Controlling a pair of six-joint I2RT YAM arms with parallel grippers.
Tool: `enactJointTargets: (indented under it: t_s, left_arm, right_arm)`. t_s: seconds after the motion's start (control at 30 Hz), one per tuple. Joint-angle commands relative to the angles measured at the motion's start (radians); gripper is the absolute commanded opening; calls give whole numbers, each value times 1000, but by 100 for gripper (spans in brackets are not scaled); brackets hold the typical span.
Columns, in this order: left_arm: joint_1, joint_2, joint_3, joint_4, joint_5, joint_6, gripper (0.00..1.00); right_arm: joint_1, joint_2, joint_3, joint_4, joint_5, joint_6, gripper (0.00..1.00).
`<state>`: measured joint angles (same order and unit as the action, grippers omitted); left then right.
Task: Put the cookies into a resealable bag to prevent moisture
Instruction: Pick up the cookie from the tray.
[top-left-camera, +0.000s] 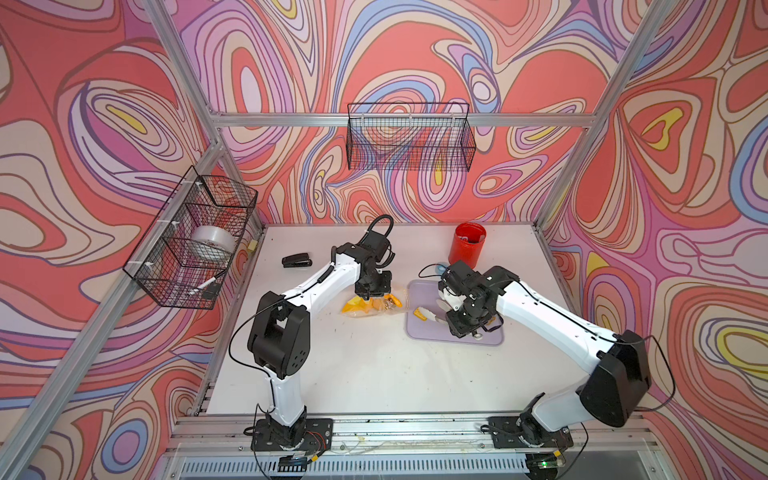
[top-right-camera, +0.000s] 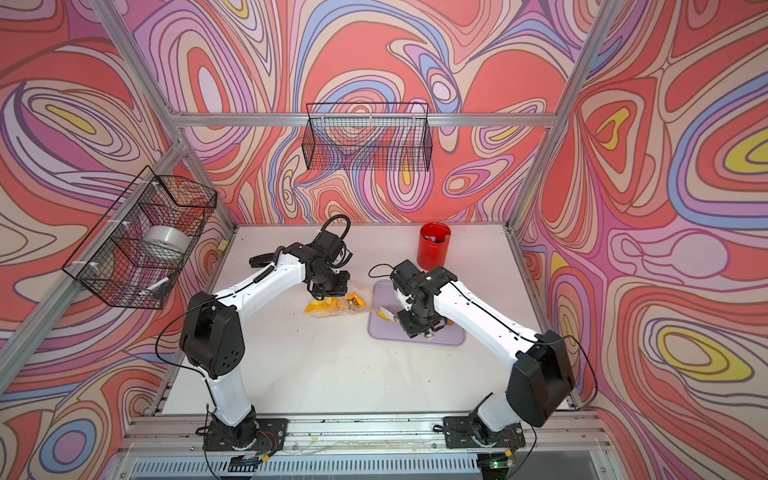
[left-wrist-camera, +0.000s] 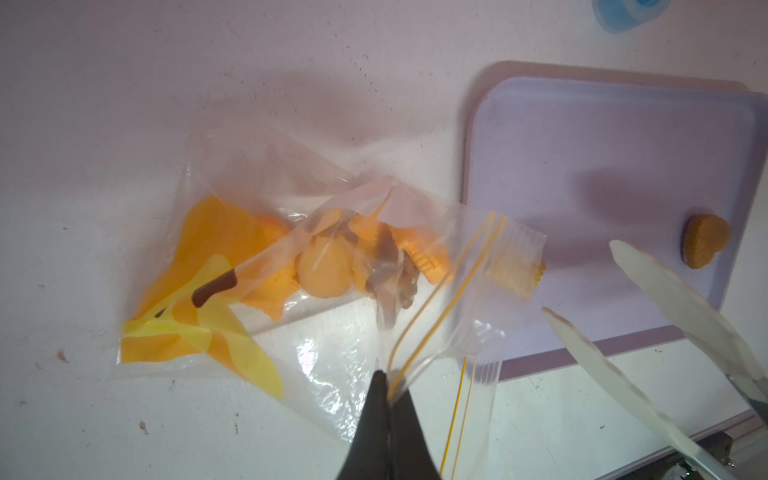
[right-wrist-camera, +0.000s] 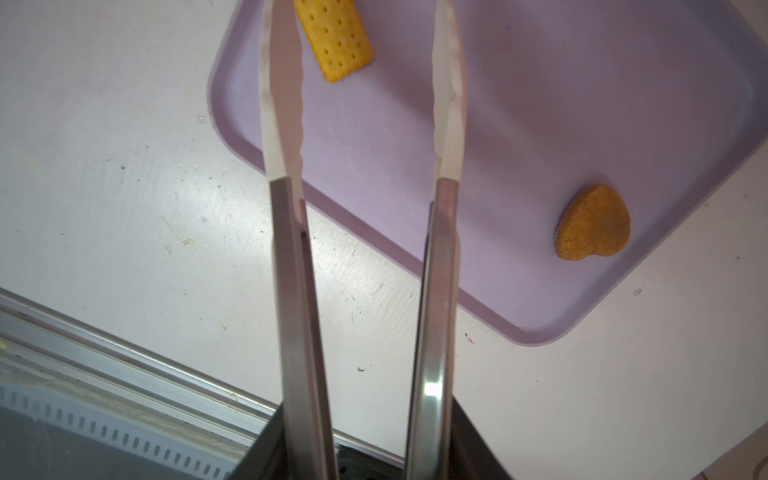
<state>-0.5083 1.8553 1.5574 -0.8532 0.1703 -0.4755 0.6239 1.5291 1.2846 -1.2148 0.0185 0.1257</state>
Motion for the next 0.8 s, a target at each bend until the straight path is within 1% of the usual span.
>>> enactJointTargets:
  t_s: [0.0,0.17,0.33,0.43,0.63,0.77]
  left_arm:
    - [5,-28,-5,-40,-31,-8,0]
    - [5,-19,0,-39,-28,-6,0]
    - [5,-12,3,-33,-25,-6,0]
    - [5,-4,8,-32,-22,-5,0]
    - [5,3,13,-31,-12,-4,0]
    - [5,3,9,-23,-9,-3,0]
  right_arm:
    - [2,38,8,36,40,-3,45]
    - [12,95,36,40,25,-41,45]
    - [30,107,42,31,5,-54,45]
    - [31,98,42,28,37,-43,45]
    - [30,58,62,8,55,-6,46]
    - [34,40,53,0,32,-28,46]
